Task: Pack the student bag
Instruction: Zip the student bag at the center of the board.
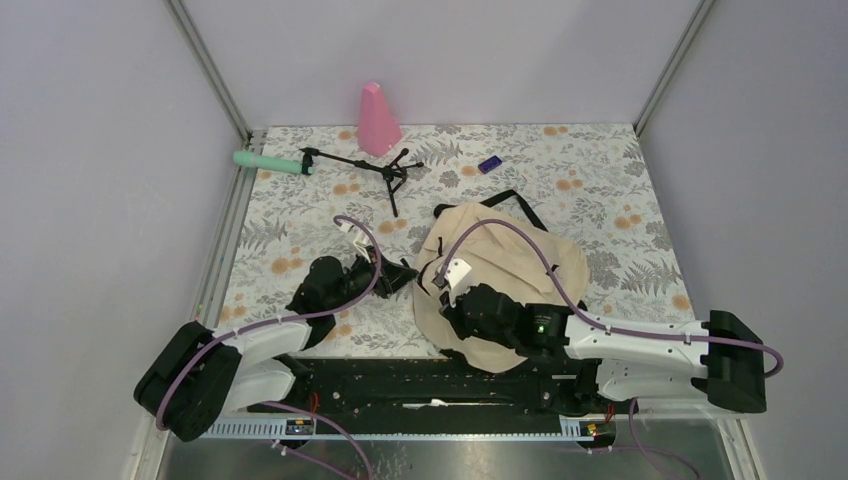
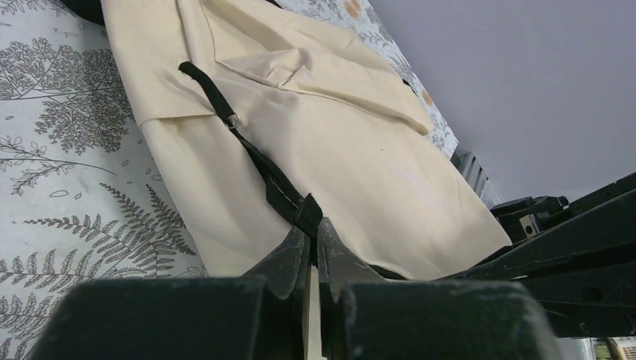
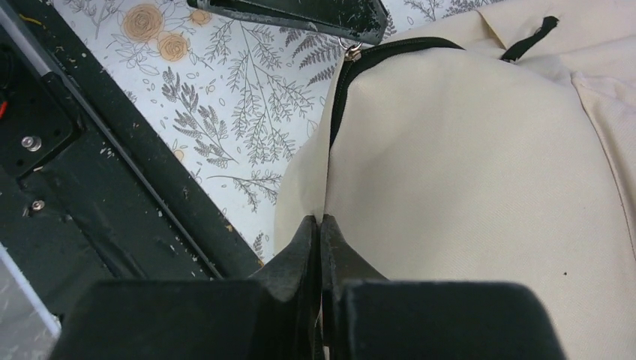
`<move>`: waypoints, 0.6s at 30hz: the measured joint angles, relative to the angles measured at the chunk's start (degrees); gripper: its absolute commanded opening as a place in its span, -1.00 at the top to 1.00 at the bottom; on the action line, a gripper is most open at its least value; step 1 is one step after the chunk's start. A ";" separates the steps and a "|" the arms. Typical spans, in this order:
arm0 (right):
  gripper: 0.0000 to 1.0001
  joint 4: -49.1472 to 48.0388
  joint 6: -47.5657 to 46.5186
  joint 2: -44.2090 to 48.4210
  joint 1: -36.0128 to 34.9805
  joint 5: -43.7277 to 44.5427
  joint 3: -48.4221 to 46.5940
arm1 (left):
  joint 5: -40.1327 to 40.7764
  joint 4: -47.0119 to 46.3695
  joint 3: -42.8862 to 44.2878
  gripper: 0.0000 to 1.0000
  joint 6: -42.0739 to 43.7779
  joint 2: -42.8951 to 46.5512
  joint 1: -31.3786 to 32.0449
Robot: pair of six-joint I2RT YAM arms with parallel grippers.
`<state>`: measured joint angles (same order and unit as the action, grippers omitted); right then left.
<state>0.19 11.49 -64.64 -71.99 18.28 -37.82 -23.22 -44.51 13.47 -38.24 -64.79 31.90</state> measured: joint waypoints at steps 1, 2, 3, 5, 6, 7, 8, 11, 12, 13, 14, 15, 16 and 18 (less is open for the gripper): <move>1.00 0.70 0.20 0.76 0.00 -0.20 0.26 | -0.02 -0.57 0.00 1.00 -0.09 -0.66 0.04; 1.00 1.36 0.35 1.70 0.00 -0.46 0.59 | -0.13 -1.27 0.00 1.00 -0.35 -1.33 0.04; 1.00 1.77 0.48 2.14 0.00 -0.59 0.74 | -0.20 -1.73 0.00 1.00 -0.44 -1.79 0.04; 1.00 2.69 0.79 3.43 0.00 -0.90 1.14 | -0.42 -2.89 0.00 1.00 -0.74 -2.91 0.07; 1.00 3.28 0.94 4.15 0.00 -1.01 1.29 | -0.55 -3.61 0.02 1.00 -0.87 -3.65 0.13; 1.00 3.87 1.09 4.87 0.00 -1.09 1.46 | -0.66 -4.22 0.04 1.00 -0.92 -4.35 0.20; 1.00 4.46 1.27 5.64 0.00 -1.31 1.64 | -0.76 -4.79 0.11 1.00 -0.98 -4.92 0.28; 1.00 6.29 1.62 7.63 0.00 -1.99 1.99 | -0.81 -6.73 0.94 1.00 -1.05 -7.67 0.35; 1.00 7.21 1.81 8.52 0.00 -2.25 2.12 | -0.81 -7.37 1.36 1.00 -1.03 -8.76 0.35; 1.00 8.13 1.95 9.46 0.00 -2.51 2.14 | -0.81 -7.96 1.73 1.00 -1.01 -9.88 0.37; 1.00 8.94 2.08 10.38 0.00 -2.75 2.19 | -0.81 -8.79 2.23 1.00 -0.94 -11.30 0.37; 1.00 9.88 2.21 11.50 0.02 -2.86 2.25 | -0.90 -9.49 2.75 1.00 -0.87 -12.74 0.37; 1.00 10.91 2.38 12.70 0.02 -2.99 2.34 | -0.90 -10.08 3.52 1.00 -0.81 -14.40 0.42; 1.00 13.05 2.64 15.19 0.02 -2.99 2.49 | -1.03 -11.15 4.92 1.00 -0.79 -17.16 0.44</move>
<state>13.23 14.13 -49.45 -71.96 15.29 -35.33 -24.25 -55.66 18.39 -39.03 -81.95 32.34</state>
